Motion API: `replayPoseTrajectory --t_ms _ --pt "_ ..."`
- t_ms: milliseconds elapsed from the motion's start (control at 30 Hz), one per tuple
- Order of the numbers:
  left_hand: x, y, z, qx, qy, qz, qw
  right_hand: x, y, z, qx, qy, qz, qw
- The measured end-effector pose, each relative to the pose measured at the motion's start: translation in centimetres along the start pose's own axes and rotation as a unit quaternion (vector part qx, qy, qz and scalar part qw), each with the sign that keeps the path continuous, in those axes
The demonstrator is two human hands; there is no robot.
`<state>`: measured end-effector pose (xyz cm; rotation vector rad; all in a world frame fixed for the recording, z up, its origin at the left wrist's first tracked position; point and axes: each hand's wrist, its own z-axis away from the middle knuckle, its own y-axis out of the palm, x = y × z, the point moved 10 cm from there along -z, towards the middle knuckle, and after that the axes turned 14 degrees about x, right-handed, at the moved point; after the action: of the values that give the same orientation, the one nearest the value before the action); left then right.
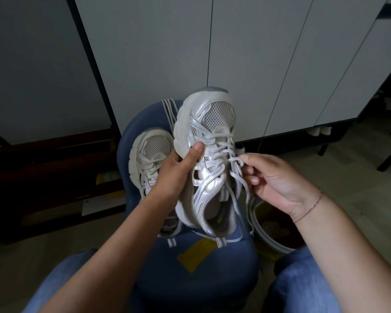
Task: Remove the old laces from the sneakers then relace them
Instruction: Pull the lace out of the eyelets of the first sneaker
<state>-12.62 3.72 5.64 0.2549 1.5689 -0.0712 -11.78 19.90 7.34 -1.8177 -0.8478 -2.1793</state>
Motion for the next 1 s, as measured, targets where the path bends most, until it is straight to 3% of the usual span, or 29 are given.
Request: replayPoseTrajectory --t_ms 133,433,567,800,933,1000 --pt "0.5 -0.4 0.0 -0.015 -0.02 0.029 0.999 0.8 0.3 0.0 -0.009 -0.06 0.148 0.987" --pt "0.1 0.3 0.0 0.002 -0.001 0.01 1.0 0.0 -0.1 0.0 -0.003 -0.035 0.126 0.991" --pt "0.2 0.1 -0.1 -0.004 -0.005 0.019 1.0 0.9 -0.5 0.3 -0.035 -0.078 0.138 0.987" --pt "0.6 0.0 -0.2 -0.004 -0.005 -0.017 1.0 0.1 -1.3 0.2 -0.084 -0.027 0.21 0.974" --pt "0.7 0.1 -0.3 0.005 -0.01 -0.032 0.999 -1.6 -1.3 -0.3 -0.029 0.02 0.005 0.999" --pt "0.8 0.0 -0.3 0.002 -0.012 -0.021 1.0 -1.6 -1.2 -0.3 -0.007 0.014 -0.044 0.999"
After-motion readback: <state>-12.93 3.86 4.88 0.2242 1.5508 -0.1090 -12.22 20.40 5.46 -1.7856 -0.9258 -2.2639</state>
